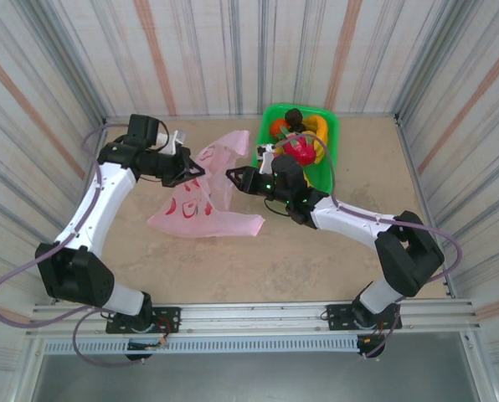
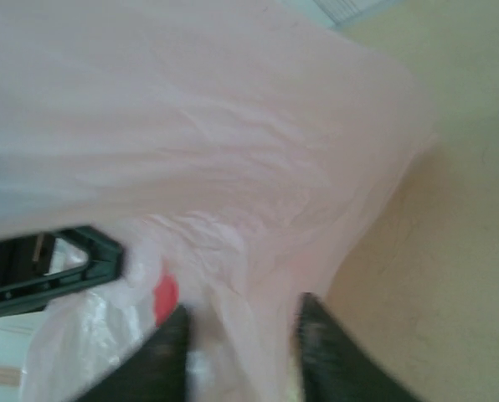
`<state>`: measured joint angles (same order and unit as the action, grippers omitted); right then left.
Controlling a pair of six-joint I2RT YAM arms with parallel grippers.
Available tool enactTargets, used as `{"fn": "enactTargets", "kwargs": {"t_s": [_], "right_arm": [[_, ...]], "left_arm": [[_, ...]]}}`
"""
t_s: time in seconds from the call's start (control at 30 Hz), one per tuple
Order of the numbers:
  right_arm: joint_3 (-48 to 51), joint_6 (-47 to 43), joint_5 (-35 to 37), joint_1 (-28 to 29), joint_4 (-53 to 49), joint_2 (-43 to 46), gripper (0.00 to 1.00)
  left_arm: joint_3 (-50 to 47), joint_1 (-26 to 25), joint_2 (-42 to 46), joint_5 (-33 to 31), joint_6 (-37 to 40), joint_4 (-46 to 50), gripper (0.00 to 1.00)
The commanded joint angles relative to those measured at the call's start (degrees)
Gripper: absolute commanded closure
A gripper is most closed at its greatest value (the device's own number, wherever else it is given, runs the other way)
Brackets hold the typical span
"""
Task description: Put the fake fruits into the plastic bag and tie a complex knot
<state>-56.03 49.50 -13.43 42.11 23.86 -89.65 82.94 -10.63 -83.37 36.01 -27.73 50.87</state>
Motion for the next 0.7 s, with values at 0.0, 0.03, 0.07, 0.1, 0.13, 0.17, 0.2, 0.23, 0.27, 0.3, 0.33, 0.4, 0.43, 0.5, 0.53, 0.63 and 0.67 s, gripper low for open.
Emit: {"fn": "enactTargets", "kwargs": {"t_s": [0.0, 0.03, 0.07, 0.1, 0.13, 0.17, 0.2, 0.23, 0.27, 0.3, 0.33, 0.4, 0.43, 0.5, 0.53, 0.63, 0.67], "right_arm": [[-1.45, -0.25, 2.44, 0.42, -6.81, -0.16, 0.88], [-1.66, -0.84, 2.52, 0.37, -8.64, -0.09, 0.96], [-1.82, -1.46, 2.87, 0.36, -10.69, -0.09, 1.0], [-1.95, -1.84, 2.97, 0.42, -12.33, -0.09, 1.0], [-2.07, -2.37, 3.06, 0.35, -14.21, 0.03, 1.0], [-2.11, -2.85, 3.13, 0.36, -16.1, -0.03, 1.0], [-2.3, -3.27, 3.07, 0.4, -17.73, -0.09, 1.0], [-2.27, -3.72, 2.9, 0.37, -19.56, -0.17, 1.0], [-2.25, -4.3, 2.46, 0.38, -21.17, -0.32, 1.0], [-2.32, -4.73, 2.23, 0.38, -22.43, -0.33, 1.0], [-2.23, -5.01, 1.97, 0.36, -23.92, -0.51, 1.0], [-2.15, -5.83, 1.28, 0.43, -26.17, -0.9, 1.0], [-2.19, -6.3, 0.74, 0.36, -27.36, -1.19, 1.0], [-2.79, -7.63, -0.15, 0.37, -29.94, -1.96, 1.0], [-3.19, -8.56, -0.22, 0.42, -31.39, -2.25, 1.0], [-3.15, -10.55, 0.17, 0.37, -32.04, -2.33, 1.0], [-2.94, -11.54, 0.0, 0.4, -31.14, -1.93, 1.0]], "left_arm": [[6.89, 2.26, 1.88, -5.52, 7.53, 11.07, 1.0], [9.32, 2.76, 1.6, -7.15, 9.43, 14.28, 1.0], [12.08, 3.05, 1.02, -8.92, 11.46, 17.71, 1.0], [14.46, 3.24, 0.39, -10.45, 12.99, 20.93, 1.0], [17.31, 3.32, -0.53, -12.23, 14.76, 24.41, 1.0], [20.01, 3.4, -1.64, -13.69, 16.44, 27.66, 1.0], [22.15, 3.51, -2.59, -14.83, 17.7, 30.37, 1.0], [24.72, 3.51, -3.82, -16.3, 19.06, 33.21, 1.0], [26.99, 3.51, -5.11, -17.47, 20.25, 35.76, 1.0], [28.7, 3.51, -6.12, -18.31, 21.15, 37.67, 1.0], [30.17, 3.51, -7.09, -19.59, 21.89, 39.09, 1.0], [30.94, 3.51, -7.66, -21.78, 22.15, 39.36, 1.0], [31.33, 3.5, -8.04, -21.65, 22.36, 39.32, 1.0], [32.45, 3.5, -8.76, -21.21, 22.5, 39.24, 1.0], [33.31, 3.51, -9.19, -20.92, 22.29, 39.27, 1.0], [34.9, 3.49, -10.2, -20.07, 21.92, 39.08, 1.0], [34.85, 3.43, -10.39, -19.89, 21.85, 39.03, 1.0]]}}
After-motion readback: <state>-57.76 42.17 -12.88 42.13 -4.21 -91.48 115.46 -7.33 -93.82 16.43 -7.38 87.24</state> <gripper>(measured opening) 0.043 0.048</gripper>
